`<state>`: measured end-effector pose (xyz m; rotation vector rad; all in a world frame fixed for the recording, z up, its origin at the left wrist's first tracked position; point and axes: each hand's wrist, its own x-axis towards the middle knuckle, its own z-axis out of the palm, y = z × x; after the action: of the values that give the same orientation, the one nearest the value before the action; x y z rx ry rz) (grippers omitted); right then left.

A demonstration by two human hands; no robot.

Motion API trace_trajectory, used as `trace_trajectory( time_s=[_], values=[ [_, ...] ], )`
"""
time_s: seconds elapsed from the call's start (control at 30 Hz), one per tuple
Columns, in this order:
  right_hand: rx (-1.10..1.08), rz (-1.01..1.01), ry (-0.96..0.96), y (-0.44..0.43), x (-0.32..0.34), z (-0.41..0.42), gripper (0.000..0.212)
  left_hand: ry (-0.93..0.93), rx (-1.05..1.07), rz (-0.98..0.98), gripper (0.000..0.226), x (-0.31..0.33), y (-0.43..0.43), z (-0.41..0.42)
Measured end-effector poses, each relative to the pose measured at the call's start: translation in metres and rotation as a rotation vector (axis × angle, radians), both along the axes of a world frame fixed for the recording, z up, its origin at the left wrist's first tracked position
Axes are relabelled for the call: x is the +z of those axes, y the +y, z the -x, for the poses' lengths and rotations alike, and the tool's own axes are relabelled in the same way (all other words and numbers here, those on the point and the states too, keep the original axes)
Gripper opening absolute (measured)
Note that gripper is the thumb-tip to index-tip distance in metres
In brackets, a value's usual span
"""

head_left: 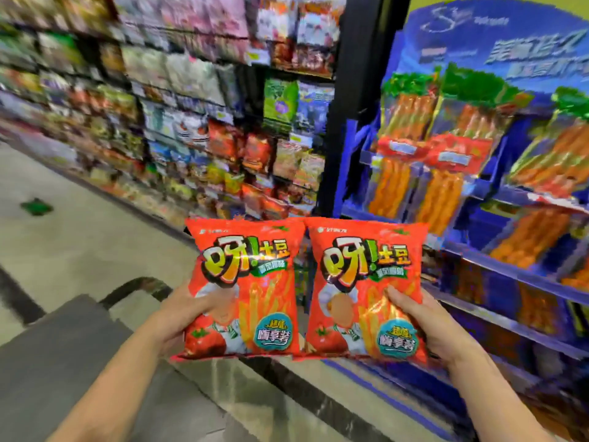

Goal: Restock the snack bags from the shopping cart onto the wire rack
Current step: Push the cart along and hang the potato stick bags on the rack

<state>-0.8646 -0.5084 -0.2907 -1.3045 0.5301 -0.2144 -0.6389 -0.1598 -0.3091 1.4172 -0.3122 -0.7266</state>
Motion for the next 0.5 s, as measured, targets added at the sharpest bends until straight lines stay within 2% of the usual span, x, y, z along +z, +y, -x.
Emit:
trace_trajectory(
  time_s=[0.03, 0.07, 0.17, 0.27, 0.33, 0.4, 0.5],
  values=[
    [0.049, 0.0, 0.009, 0.017, 0.001, -0.024, 0.076, 0.004, 0.025, 0.006, 0.092, 0.0, 0.027, -0.012],
    [0.098, 0.0, 0.016, 0.034, 0.004, -0.047, 0.078, 0.0, 0.054, 0.024, 0.089, 0.0, 0.053, -0.023],
    [0.191, 0.005, 0.004, 0.08, 0.008, -0.111, 0.056, -0.018, 0.171, 0.03, 0.079, -0.001, 0.127, -0.046],
    [0.273, 0.016, -0.009, 0.126, 0.011, -0.17, 0.05, -0.051, 0.27, 0.02, 0.067, 0.003, 0.184, -0.058],
    [0.332, 0.028, -0.002, 0.154, 0.01, -0.21, 0.045, -0.056, 0.343, 0.005, 0.072, 0.009, 0.216, -0.064],
    [0.385, 0.049, -0.006, 0.179, 0.007, -0.251, 0.051, -0.06, 0.383, 0.012, 0.072, 0.01, 0.245, -0.072],
    [0.503, 0.095, -0.029, 0.217, 0.002, -0.315, 0.081, -0.047, 0.485, -0.018, 0.065, 0.002, 0.286, -0.09]
  ],
)
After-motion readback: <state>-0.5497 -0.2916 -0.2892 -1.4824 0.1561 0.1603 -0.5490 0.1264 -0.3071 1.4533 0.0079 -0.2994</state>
